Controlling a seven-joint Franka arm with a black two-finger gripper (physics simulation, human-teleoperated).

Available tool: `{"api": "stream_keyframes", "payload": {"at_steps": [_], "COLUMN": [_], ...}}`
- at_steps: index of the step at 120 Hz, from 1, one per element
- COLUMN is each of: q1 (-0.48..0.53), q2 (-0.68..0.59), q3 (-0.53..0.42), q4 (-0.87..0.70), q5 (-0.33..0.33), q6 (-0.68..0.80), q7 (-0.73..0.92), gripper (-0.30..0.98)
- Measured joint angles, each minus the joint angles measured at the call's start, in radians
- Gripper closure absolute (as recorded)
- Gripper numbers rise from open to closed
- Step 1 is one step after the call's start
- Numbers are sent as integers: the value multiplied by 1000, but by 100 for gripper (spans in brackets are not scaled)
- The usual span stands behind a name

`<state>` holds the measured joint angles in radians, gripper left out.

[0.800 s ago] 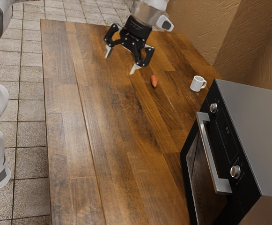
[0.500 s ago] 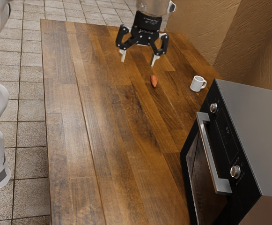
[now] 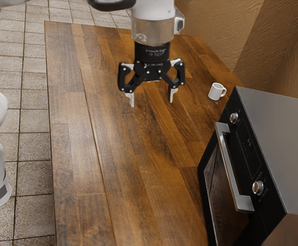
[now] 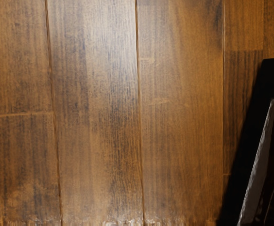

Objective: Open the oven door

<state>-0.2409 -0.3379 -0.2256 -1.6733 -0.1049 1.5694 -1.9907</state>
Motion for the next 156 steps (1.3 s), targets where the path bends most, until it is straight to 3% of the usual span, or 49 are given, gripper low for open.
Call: {"api": "stream_keyframes", "payload": {"at_steps": [35, 51, 81, 156], "q1": [-82, -88, -78, 1], "q2": [52, 99, 159, 317], "q3": [-32, -85, -95, -83], "q4": [9, 15, 17, 93], "q5": [1, 41, 89, 127], "q6": [111, 169, 282, 431], "q7": [-36, -11, 45, 229], "gripper": [0, 0, 0, 0]}}
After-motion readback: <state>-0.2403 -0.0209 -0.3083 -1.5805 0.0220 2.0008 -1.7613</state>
